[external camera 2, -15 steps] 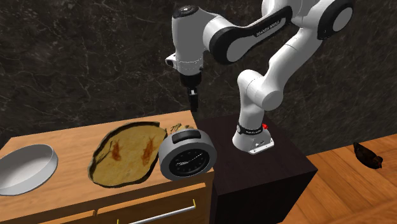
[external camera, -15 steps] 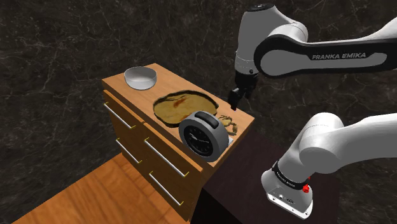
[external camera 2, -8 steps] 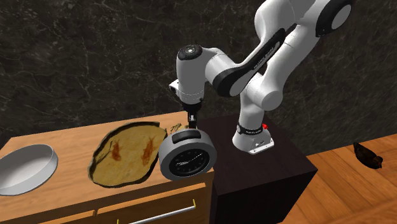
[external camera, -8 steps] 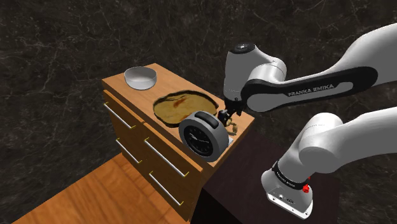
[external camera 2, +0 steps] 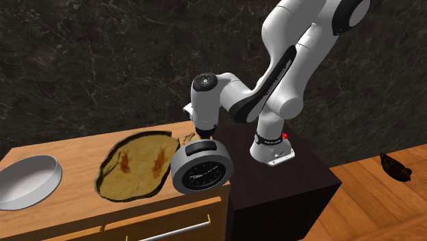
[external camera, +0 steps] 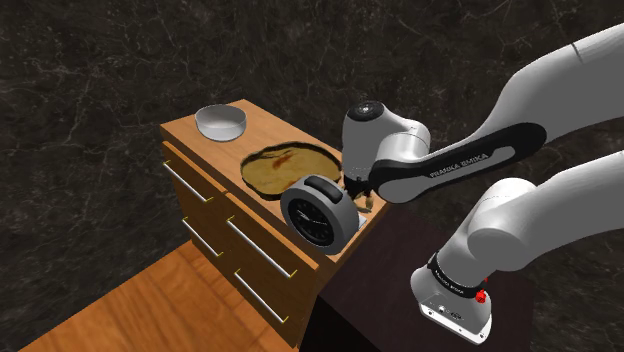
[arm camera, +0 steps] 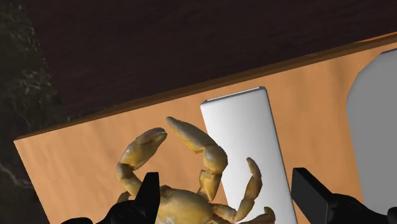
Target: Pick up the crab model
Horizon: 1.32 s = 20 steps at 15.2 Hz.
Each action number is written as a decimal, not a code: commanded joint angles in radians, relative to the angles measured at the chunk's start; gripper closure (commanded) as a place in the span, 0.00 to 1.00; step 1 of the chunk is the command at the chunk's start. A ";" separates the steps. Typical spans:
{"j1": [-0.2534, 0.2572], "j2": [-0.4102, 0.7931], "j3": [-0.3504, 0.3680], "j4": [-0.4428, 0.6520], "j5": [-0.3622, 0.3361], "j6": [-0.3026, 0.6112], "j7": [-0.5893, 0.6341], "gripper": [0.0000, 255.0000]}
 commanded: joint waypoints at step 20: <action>0.007 -0.032 -0.010 0.012 0.010 -0.042 -0.017 1.00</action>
